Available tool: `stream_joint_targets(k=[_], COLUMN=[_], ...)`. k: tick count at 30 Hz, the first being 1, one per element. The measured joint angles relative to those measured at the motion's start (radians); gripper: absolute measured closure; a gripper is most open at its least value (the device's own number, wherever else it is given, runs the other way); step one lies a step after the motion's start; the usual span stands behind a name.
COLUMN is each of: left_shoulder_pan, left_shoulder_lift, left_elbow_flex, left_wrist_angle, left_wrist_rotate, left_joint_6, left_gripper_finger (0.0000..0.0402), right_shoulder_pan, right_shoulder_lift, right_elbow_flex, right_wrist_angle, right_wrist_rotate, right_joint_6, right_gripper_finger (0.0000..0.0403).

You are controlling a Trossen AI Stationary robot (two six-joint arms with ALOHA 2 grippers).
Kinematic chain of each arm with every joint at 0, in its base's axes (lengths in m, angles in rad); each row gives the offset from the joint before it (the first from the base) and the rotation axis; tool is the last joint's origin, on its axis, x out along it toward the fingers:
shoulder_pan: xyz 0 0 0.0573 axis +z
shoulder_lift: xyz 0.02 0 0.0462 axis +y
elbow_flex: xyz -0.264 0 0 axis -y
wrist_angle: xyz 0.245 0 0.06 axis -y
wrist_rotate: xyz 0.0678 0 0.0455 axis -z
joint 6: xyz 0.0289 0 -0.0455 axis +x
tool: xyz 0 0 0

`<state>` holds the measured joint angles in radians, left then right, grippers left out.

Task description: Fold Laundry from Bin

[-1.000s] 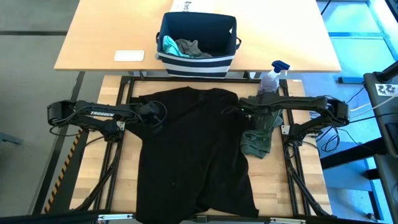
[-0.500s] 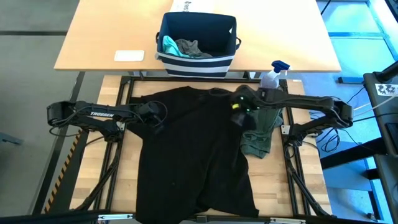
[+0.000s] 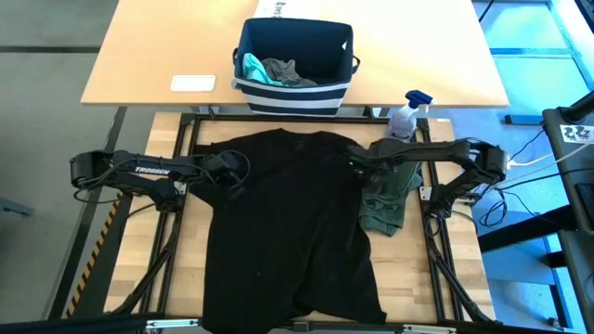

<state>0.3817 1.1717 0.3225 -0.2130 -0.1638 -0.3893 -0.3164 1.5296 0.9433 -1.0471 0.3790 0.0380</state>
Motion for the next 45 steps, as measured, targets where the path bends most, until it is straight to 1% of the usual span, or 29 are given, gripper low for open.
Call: stream_joint_targets(k=[2,3,4,5,8,9,11,14,16,18,19,21,23,26,28,31,37,40,45], left_shoulder_pan=[0.0,0.0,0.0,0.0,0.0,0.0,0.0,0.0,-0.003,-0.008,-0.01,-0.008,0.005,0.036,0.062,0.109,0.206,0.254,0.358], left_shoulder_lift=[0.0,0.0,0.0,0.0,0.0,0.0,-0.001,-0.024,-0.048,-0.068,-0.074,-0.079,-0.074,-0.04,-0.012,0.037,0.088,0.092,0.092], left_elbow_flex=[0.0,0.0,0.0,0.001,0.001,0.001,0.008,0.068,0.133,0.19,0.209,0.232,0.231,0.194,0.159,0.111,0.086,0.086,0.086], left_wrist_angle=[0.001,0.001,0.001,0.001,0.001,0.002,-0.007,-0.076,-0.097,-0.114,-0.116,-0.111,-0.105,-0.109,-0.114,-0.113,-0.107,-0.105,-0.102], left_wrist_rotate=[0.0,0.0,-0.001,-0.001,-0.001,-0.001,0.006,0.079,0.127,0.127,0.107,0.031,-0.037,-0.053,-0.06,-0.114,-0.228,-0.275,-0.338], left_joint_6=[0.006,0.006,0.006,0.006,0.006,0.007,0.011,0.006,0.006,0.006,0.006,0.007,0.007,0.02,0.045,0.05,0.032,0.032,0.041], left_gripper_finger=[0.0287,0.0287,0.0287,0.0287,0.0287,0.0287,0.0287,0.0287,0.0287,0.0287,0.0287,0.0287,0.0287,0.0287,0.0287,0.0287,0.0287,0.0287,0.0287], right_shoulder_pan=[0.0,0.0,-0.002,-0.007,-0.005,-0.002,0.019,0.066,0.099,0.124,0.129,0.126,0.107,0.081,0.067,0.058,0.028,-0.005,-0.091], right_shoulder_lift=[-0.01,-0.019,-0.028,-0.038,-0.061,-0.068,-0.08,-0.12,-0.143,-0.147,-0.144,-0.121,-0.081,-0.009,0.041,0.122,0.263,0.291,0.297], right_elbow_flex=[0.029,0.04,0.049,0.058,0.099,0.119,0.175,0.223,0.219,0.189,0.168,0.118,0.064,0.005,-0.018,-0.027,-0.022,-0.02,-0.016], right_wrist_angle=[-0.129,-0.169,-0.189,-0.194,-0.21,-0.214,-0.204,-0.087,0.06,0.208,0.271,0.399,0.502,0.609,0.646,0.664,0.711,0.752,0.853], right_wrist_rotate=[0.181,0.25,0.294,0.309,0.247,0.21,0.093,-0.077,-0.138,-0.146,-0.148,-0.144,-0.142,-0.145,-0.151,-0.152,-0.143,-0.137,-0.135], right_joint_6=[-0.05,-0.071,-0.083,-0.099,-0.085,-0.056,0.024,0.09,0.115,0.13,0.133,0.138,0.147,0.196,0.222,0.224,0.202,0.179,0.139], right_gripper_finger=[0.0221,0.0221,0.0221,0.0221,0.0221,0.0221,0.0221,0.0221,0.0221,0.0221,0.0221,0.0221,0.0221,0.0221,0.0221,0.0221,0.0221,0.0221,0.0221])
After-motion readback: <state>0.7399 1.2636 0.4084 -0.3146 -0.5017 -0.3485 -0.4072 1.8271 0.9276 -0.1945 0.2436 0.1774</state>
